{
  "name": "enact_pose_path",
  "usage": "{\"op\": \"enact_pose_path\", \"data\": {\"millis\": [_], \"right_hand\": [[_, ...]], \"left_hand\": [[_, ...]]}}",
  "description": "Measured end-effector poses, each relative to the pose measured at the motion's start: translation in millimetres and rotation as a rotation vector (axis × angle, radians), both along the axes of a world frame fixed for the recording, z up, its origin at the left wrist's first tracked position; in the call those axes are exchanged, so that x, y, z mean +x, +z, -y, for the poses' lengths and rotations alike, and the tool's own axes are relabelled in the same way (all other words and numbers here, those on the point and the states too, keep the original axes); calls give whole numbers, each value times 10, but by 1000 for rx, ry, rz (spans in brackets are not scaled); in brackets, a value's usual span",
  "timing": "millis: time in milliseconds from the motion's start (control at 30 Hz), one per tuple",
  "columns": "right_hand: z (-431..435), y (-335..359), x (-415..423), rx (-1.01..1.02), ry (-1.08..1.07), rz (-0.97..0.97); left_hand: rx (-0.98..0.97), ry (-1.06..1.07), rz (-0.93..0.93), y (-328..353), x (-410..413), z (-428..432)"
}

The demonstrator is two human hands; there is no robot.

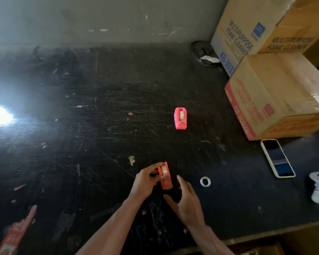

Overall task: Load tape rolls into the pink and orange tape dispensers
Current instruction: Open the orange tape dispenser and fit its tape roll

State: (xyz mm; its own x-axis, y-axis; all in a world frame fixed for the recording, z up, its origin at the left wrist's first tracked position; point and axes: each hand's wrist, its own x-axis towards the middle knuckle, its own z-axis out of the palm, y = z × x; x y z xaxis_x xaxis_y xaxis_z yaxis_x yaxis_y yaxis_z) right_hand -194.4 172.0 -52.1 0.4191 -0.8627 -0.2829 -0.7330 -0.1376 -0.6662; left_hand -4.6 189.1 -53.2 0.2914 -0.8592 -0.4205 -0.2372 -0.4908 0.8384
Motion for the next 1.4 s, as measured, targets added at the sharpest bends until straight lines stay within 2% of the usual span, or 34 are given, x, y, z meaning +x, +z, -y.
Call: {"op": "enact_pose_path", "data": {"millis": [133, 233, 400, 567, 800, 1100, 1400], "right_hand": [[82, -3, 189, 85, -37, -71], [85, -28, 300, 56, -64, -85], [37, -71, 426, 40, -124, -121], [24, -86, 464, 23, -184, -124], [114, -108, 559, -22, -305, -129], [946, -87, 1110, -136, -474, -11], [1763, -171, 1752, -199, -458, -10]], "left_hand": [[2, 85, -64, 74, 109, 30], [-35, 152, -55, 144, 223, 65], [-113, 181, 209, 146, 429, 215], [-32, 3, 577, -31, 611, 541], [53, -183, 799, -362, 837, 648], [33, -213, 842, -445, 824, 649], [27, -200, 873, -501, 840, 662]]}}
